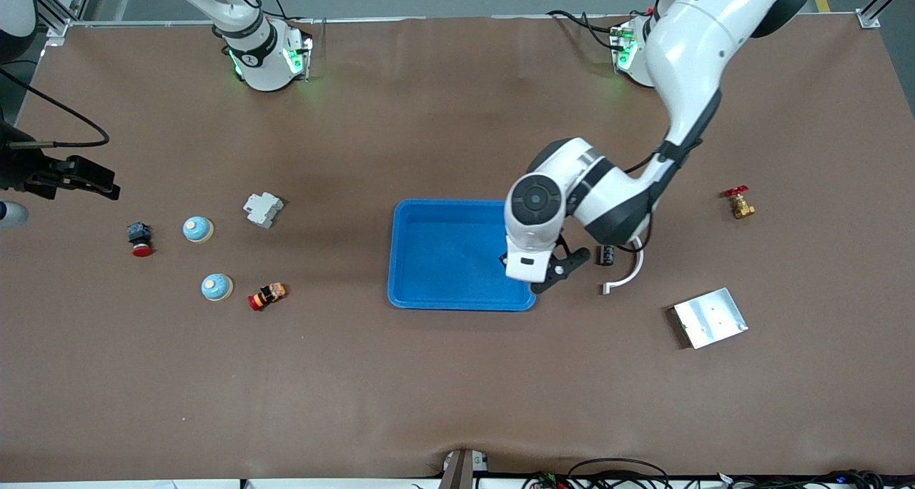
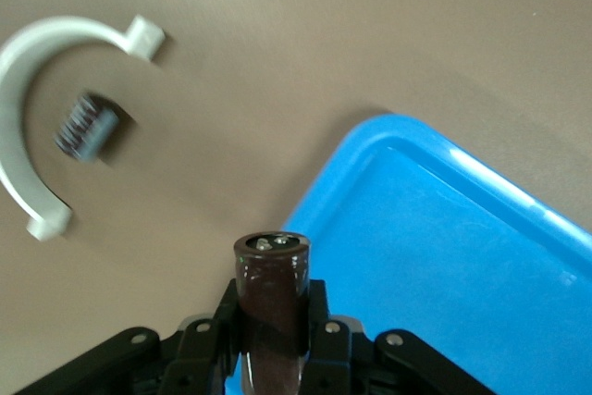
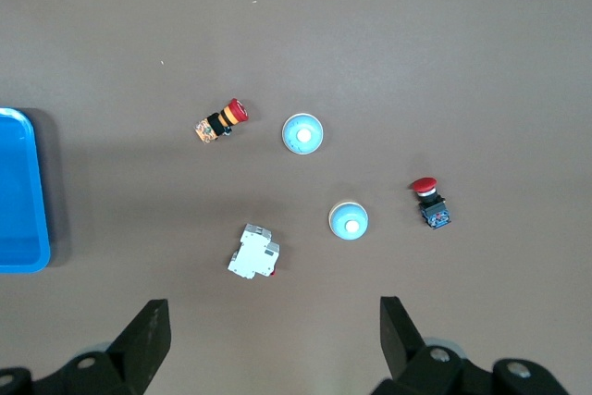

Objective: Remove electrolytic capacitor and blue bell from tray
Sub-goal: 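Lift the second capacitor with the left gripper toward the white arc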

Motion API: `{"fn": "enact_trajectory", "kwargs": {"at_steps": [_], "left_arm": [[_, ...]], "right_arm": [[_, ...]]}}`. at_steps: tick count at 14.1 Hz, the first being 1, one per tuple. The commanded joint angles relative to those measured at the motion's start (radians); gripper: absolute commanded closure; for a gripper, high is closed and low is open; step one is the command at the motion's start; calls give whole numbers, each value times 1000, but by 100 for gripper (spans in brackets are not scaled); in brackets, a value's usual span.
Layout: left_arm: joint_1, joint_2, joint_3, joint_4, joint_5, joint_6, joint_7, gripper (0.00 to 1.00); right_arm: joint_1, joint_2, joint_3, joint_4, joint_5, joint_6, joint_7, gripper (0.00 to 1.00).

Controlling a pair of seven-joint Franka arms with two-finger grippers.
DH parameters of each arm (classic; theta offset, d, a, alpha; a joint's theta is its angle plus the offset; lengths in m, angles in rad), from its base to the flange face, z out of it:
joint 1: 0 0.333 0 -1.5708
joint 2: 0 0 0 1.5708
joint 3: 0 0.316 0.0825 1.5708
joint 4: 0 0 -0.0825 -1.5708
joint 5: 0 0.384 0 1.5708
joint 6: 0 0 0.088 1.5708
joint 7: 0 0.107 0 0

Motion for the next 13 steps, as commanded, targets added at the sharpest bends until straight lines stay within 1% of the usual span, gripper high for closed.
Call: {"fn": "enact_trajectory", "kwargs": {"at_steps": [1,4,8,9,11,13], "left_arm": [[106,-148,-41,-159,-20,-7,207,100],[221,-224,-83,-276,-10,27,395,100],[356,-331,-94,-469,-3,209,573,100],[381,-359,-98,-506,-3,231,602,100],[425,-412,-107,-544,-6,232,680,100],[465,-428,-129,-575,-7,249,740,100]], "right_arm": [[-8,-7,9,-3,3,3,20,0],[-2,-7,9,-3,3,3,20,0],[0,-7,6,-3,3,1,32,0],[3,-7,6,-3,5,1,47,0],[3,-7,6,-3,20,0,63,0],[5,-7,6,-3,22,1,63,0]]}}
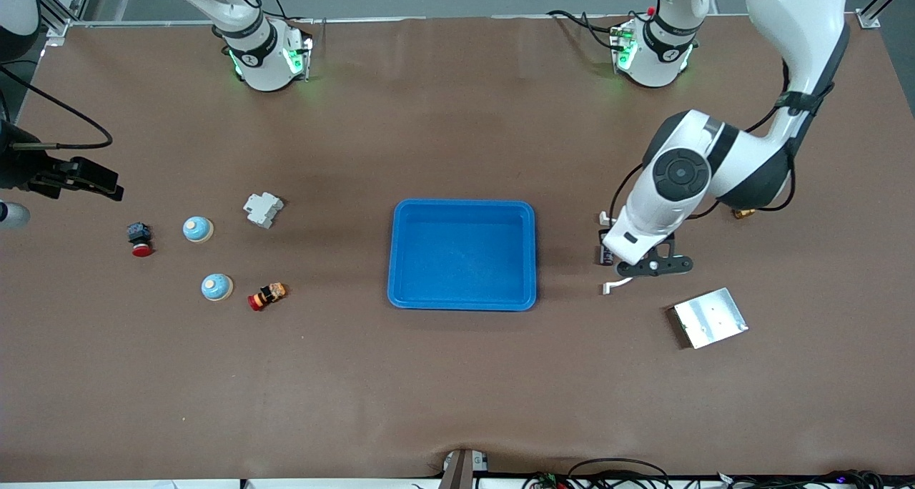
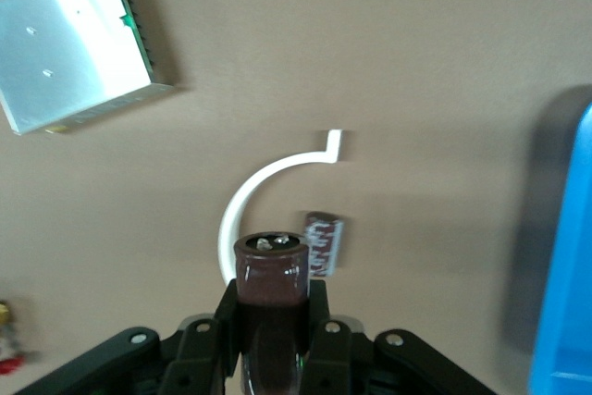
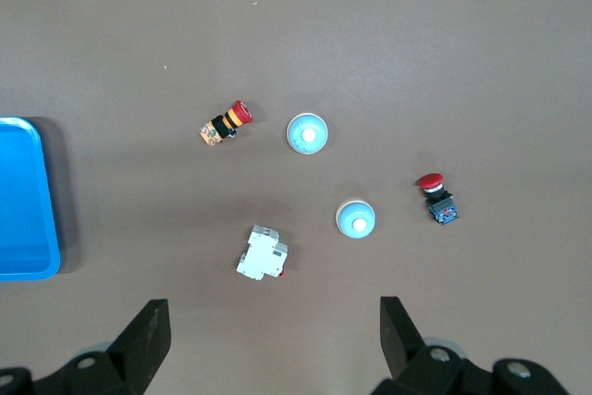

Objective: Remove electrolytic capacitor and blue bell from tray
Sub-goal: 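Lift the second capacitor with the left gripper toward the white arc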

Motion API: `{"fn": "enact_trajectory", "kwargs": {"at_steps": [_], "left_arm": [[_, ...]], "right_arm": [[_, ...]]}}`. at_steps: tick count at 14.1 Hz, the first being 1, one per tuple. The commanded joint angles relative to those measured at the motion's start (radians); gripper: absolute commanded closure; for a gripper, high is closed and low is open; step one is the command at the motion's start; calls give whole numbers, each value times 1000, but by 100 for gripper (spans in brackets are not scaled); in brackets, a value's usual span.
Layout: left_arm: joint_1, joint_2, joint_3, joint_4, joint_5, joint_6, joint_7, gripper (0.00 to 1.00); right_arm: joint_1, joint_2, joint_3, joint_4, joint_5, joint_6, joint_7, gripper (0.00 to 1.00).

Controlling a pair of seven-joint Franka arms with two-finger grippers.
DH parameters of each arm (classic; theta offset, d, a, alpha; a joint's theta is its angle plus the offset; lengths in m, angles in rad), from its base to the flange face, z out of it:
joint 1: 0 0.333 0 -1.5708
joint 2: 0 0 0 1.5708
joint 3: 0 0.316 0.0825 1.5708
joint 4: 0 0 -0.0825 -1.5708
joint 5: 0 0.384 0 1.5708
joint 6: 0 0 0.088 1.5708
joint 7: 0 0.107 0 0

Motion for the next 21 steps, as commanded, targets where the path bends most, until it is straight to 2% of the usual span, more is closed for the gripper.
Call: {"fn": "enact_trajectory", "kwargs": {"at_steps": [1,3,6,10,16,21], "left_arm": [[64,-80,-31,-104,-7,73,80,100],[125,-115,-33,-182,-7,173,151,100],[182,-127,-32,-248,-6,250,224,100],[284,-120,-30,-391,-3,497,316,100],[285,-63,-27,-402,2,503,318,100],[328,18,-24,-388,107,517,301,100]], "right_arm": [[9,-7,4,-3,13,2,23,0],[10,-7,4,-5,14,3,23,0],[9,-7,4,-3,14,3,23,0],[12,-7,4,-3,14,1,23,0],[10,-7,4,-3,14,-1,23,0],[10,-7,6,-3,14,-5,23,0]]}}
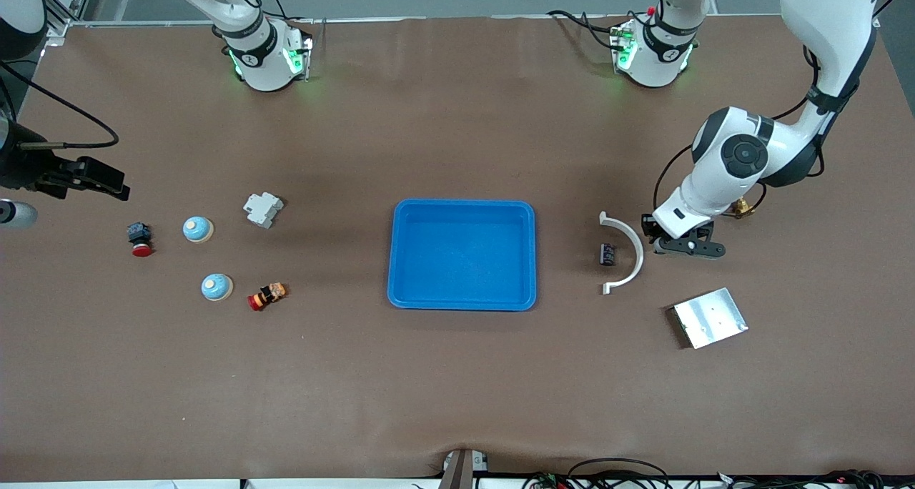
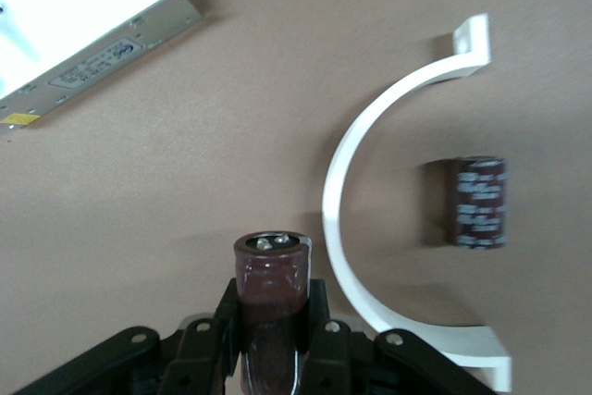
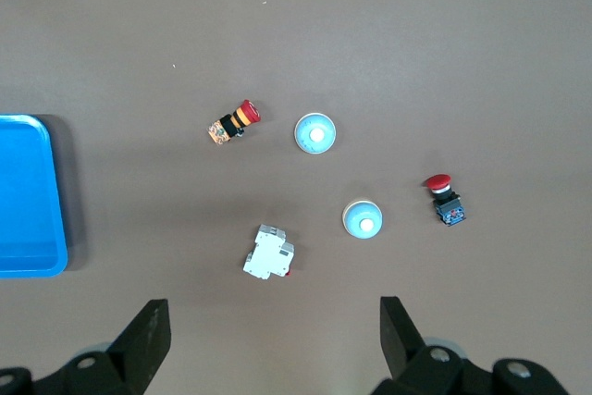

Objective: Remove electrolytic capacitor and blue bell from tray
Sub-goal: 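Lower the capacitor inside the white arc and open the left gripper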

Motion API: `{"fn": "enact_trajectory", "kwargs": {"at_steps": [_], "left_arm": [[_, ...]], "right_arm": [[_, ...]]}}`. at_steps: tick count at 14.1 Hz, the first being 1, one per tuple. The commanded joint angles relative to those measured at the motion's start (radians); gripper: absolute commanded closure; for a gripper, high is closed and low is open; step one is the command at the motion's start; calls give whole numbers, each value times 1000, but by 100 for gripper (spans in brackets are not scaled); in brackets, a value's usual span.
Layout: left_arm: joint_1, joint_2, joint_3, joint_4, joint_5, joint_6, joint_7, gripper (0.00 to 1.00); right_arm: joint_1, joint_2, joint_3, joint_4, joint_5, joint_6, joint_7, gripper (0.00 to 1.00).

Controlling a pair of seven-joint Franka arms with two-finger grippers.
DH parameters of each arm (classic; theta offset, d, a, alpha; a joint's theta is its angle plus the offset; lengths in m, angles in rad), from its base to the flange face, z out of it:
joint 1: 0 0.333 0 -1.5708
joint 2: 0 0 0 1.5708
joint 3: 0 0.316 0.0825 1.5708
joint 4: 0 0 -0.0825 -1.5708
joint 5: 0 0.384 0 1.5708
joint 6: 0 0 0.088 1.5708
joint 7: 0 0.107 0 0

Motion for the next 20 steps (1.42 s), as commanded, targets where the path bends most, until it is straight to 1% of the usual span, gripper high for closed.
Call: {"fn": "enact_trajectory", "kwargs": {"at_steps": [1,5,11,15,20], "left_arm": [[31,52,-7,20,55,25,-3,100],[44,107,22,57,124,30,-5,100],[42,149,34,85,132,51,-5,100],[42,170,49,92,164,63,-5,100],[39,192,51,103,175,65,-6,100]], "right_arm": [[2,-7,0,-3,11,-7,20,0],[16,-7,2,-2,10,-2,20,0],[11,-7,2,-2,11,-3,20,0],[12,-7,2,-2,10,-7,20,0],[11,-9,0,-3,10,-10,20,0]]}}
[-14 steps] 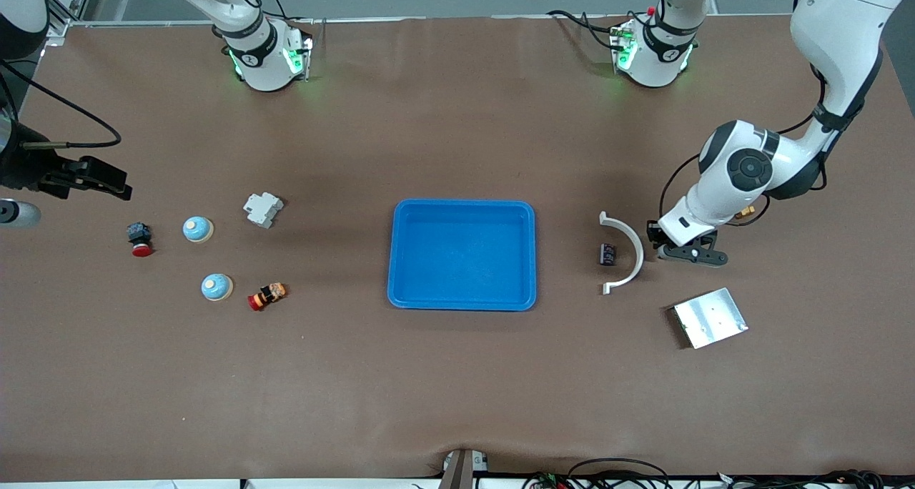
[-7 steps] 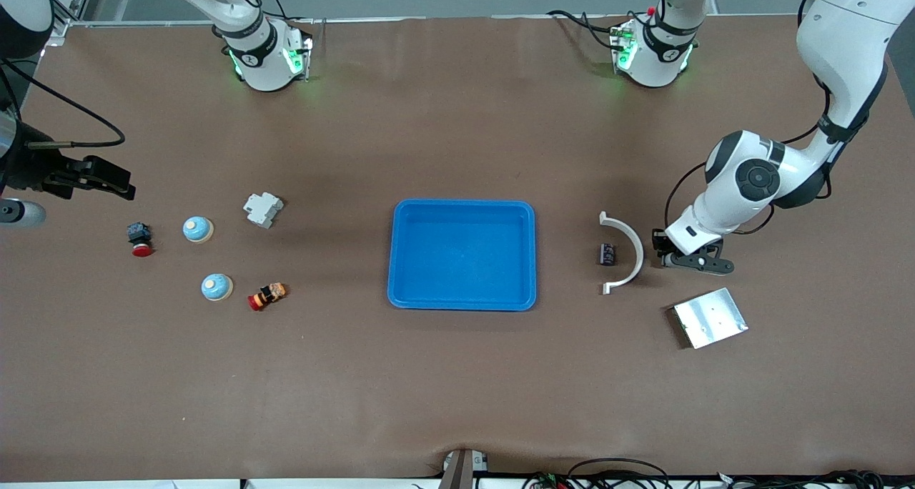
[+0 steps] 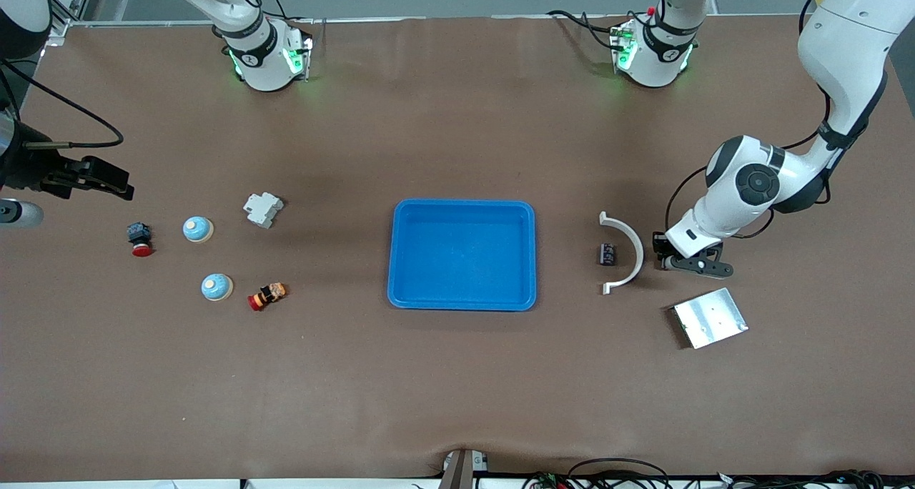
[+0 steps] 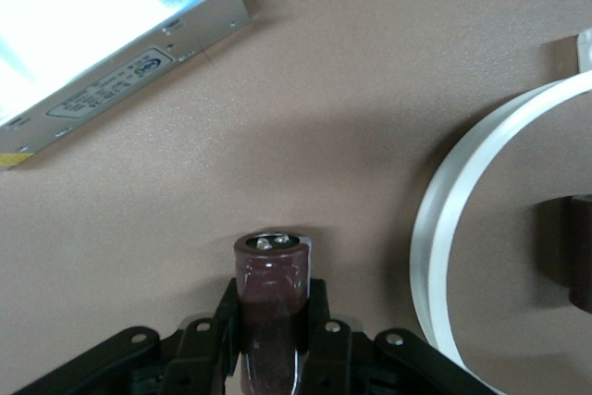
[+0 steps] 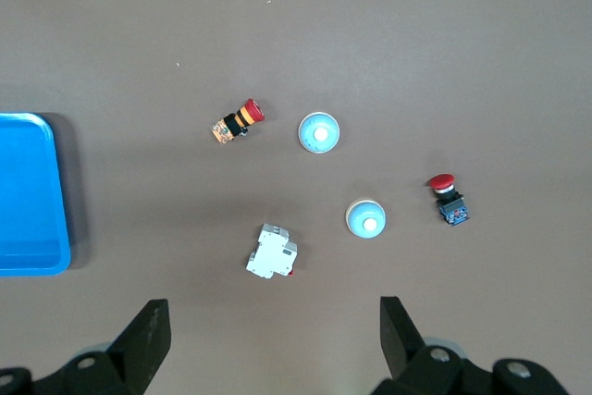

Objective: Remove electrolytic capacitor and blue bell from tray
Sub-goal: 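Lower the capacitor inside the white arc and open the left gripper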

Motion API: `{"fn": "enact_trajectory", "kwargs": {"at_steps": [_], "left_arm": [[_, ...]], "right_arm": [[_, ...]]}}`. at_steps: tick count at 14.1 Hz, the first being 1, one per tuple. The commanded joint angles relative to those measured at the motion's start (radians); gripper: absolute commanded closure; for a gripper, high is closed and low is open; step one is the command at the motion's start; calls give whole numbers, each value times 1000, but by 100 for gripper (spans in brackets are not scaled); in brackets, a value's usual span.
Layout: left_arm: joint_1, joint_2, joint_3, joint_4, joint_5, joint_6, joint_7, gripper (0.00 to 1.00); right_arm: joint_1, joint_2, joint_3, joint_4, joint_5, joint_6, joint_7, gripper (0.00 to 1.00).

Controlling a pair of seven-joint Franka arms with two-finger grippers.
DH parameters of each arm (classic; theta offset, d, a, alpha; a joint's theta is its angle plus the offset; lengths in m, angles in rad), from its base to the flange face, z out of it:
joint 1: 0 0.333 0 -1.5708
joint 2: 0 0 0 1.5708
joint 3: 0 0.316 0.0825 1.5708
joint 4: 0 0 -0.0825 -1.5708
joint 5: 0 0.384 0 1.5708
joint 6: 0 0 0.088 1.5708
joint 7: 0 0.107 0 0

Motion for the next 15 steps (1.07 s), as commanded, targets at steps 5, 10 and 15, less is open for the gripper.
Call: {"fn": "enact_trajectory", "kwargs": {"at_steps": [5,10,15], "left_arm": [[4,31,1,23,40,16,-5,100],[4,41,1,26,40,16,-11,42],[-8,35,1,31,73,14,-106,0]], "right_arm": [[0,-7,0,-2,17,-7,14,0],[-4,-9,-3,-3,17,-8,14,0],[-4,-9,-4,-3,17,-8,12,0]]}}
